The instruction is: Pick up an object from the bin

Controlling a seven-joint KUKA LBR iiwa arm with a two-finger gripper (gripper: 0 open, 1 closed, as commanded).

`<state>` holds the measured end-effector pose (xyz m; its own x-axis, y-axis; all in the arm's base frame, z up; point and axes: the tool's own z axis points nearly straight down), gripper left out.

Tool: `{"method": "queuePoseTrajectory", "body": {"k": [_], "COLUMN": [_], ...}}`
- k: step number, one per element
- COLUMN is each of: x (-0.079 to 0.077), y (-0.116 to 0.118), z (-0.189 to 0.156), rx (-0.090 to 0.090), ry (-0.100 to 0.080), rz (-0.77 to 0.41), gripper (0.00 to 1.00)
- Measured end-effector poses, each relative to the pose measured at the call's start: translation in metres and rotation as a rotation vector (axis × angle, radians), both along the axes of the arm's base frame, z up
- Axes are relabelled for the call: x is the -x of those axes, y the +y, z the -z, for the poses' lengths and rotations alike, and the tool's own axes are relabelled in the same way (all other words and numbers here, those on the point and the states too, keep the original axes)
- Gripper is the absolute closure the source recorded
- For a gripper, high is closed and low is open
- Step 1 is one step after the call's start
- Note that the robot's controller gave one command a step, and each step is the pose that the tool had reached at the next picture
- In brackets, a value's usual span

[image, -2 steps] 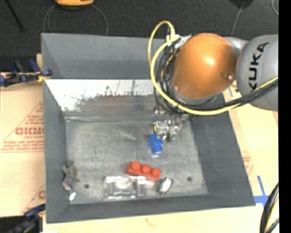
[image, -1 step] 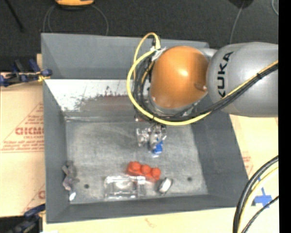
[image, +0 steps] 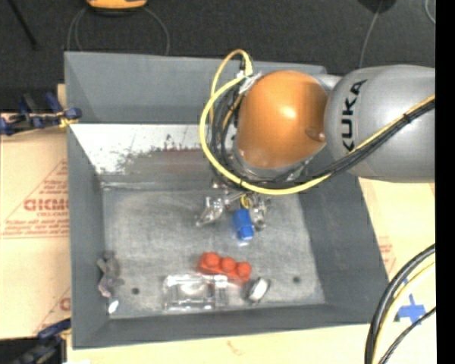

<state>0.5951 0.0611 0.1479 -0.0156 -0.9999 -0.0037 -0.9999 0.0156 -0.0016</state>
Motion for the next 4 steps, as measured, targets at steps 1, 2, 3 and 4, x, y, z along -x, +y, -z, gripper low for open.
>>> {"method": "queuePoseTrajectory", "body": {"k": [1, 2, 3, 4], "x": [0.063, 0.056, 0.054, 0.063], "y": [0.008, 0.007, 0.007, 0.002], "z": [0.031, 0.076, 0.072, -0.057], "rx": [0.003, 0.0, 0.002, 0.005], "ry": [0.002, -0.003, -0.011, -0.007], "rz": [-0.395, -0.467, -0.467, -0.489], "gripper": [0.0, 0.0, 1.0, 1.0]}}
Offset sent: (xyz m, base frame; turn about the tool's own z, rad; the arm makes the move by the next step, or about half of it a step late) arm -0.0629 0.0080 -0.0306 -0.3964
